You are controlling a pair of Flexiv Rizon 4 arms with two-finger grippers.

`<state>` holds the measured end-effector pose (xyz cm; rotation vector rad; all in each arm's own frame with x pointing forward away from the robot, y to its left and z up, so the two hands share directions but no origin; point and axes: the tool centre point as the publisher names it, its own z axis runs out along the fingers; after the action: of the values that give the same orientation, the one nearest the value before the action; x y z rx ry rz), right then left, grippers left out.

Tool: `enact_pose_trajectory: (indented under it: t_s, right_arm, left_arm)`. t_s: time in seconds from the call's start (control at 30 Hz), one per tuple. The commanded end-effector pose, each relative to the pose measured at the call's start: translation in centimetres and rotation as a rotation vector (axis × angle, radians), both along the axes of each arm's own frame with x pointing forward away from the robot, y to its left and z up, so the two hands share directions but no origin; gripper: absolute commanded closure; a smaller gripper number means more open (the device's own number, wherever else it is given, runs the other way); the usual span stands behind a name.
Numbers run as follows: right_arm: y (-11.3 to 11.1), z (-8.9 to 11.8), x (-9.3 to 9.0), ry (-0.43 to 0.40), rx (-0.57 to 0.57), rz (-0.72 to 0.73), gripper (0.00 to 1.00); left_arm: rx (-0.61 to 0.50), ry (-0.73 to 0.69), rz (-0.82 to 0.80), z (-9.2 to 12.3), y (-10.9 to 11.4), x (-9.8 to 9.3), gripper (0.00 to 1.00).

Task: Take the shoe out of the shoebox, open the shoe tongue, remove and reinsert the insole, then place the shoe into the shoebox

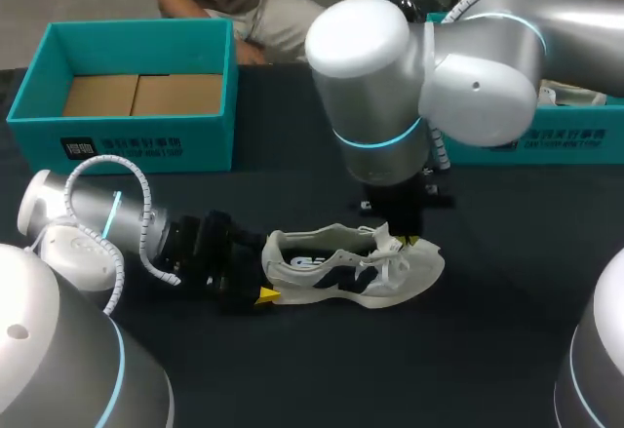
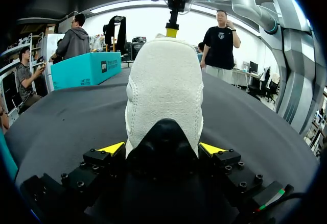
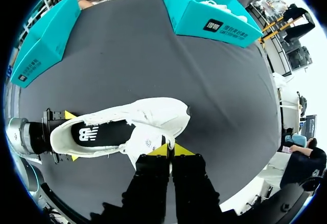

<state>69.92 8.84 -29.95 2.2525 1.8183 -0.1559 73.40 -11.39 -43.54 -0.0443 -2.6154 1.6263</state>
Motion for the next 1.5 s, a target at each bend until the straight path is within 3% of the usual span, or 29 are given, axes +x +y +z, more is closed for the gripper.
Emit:
enact_pose_trajectory:
  t_s: [0.03,0.33,0.43,0.5,0.57,0.6,0.67,0.73,0.9,1.0,1.1,1.2,1.23,1.27,1.5]
  right_arm:
    - [-1.0,-0.5,-0.5,-0.036,0.041,-0.113,1.0]
    - [-1.2,-0.6,-0.4,-0.036,0.054,-0.112,1.0]
    - [-0.7,-0.2,-0.5,-0.044,0.059,-0.094,0.81]
    - [-0.3,0.1,-0.6,-0.041,0.069,-0.07,0.59]
    - [0.1,0.6,-0.6,-0.038,0.076,-0.045,0.51]
    - [0.3,0.9,-0.6,-0.031,0.079,-0.03,0.34]
    - [0.9,1.5,-0.7,-0.027,0.096,0.007,0.11]
    - [1.5,2.2,-0.8,-0.004,0.11,0.062,0.0]
    - [3.7,4.7,-0.9,0.027,0.095,0.254,0.0]
    - [5.4,6.4,-0.9,0.032,0.065,0.455,0.0]
    - [7.7,7.9,-1.2,0.014,0.054,0.849,0.0]
    - [10.0,7.9,-2.3,0.029,0.011,1.305,0.0]
    - [10.2,7.8,-2.4,0.057,0.064,1.35,0.0]
    - [9.9,7.6,-1.7,0.101,0.089,1.288,0.0]
    - [9.9,7.6,-1.7,0.101,0.089,1.288,0.0]
  left_arm:
    - [0.003,0.001,-0.001,-0.5,-0.2,-0.1,1.0]
    - [0.003,0.001,-0.001,-0.5,-0.2,-0.1,1.0]
    - [0.003,0.001,-0.001,-0.5,-0.2,-0.1,1.0]
    - [0.003,0.001,-0.001,-0.5,-0.2,-0.1,1.0]
    - [0.003,0.001,-0.001,-0.5,-0.2,-0.1,1.0]
    - [0.003,0.001,-0.001,-0.5,-0.2,-0.1,1.0]
    - [0.003,0.001,-0.001,-0.5,-0.2,-0.1,1.0]
    - [0.003,0.001,-0.001,-0.5,-0.2,-0.1,1.0]
    - [0.003,0.001,-0.001,-0.5,-0.2,-0.1,1.0]
    - [0.003,0.001,-0.001,-0.5,-0.2,-0.1,1.0]
    - [0.003,0.001,-0.001,-0.5,-0.2,-0.1,1.0]
    - [0.003,0.001,-0.001,-0.5,-0.2,-0.1,1.0]
    - [0.003,0.001,-0.001,-0.5,-0.2,-0.1,1.0]
    - [0.003,0.001,-0.001,-0.5,-0.2,-0.1,1.0]
    - [0.003,0.001,-0.001,-0.5,-0.2,-0.1,1.0]
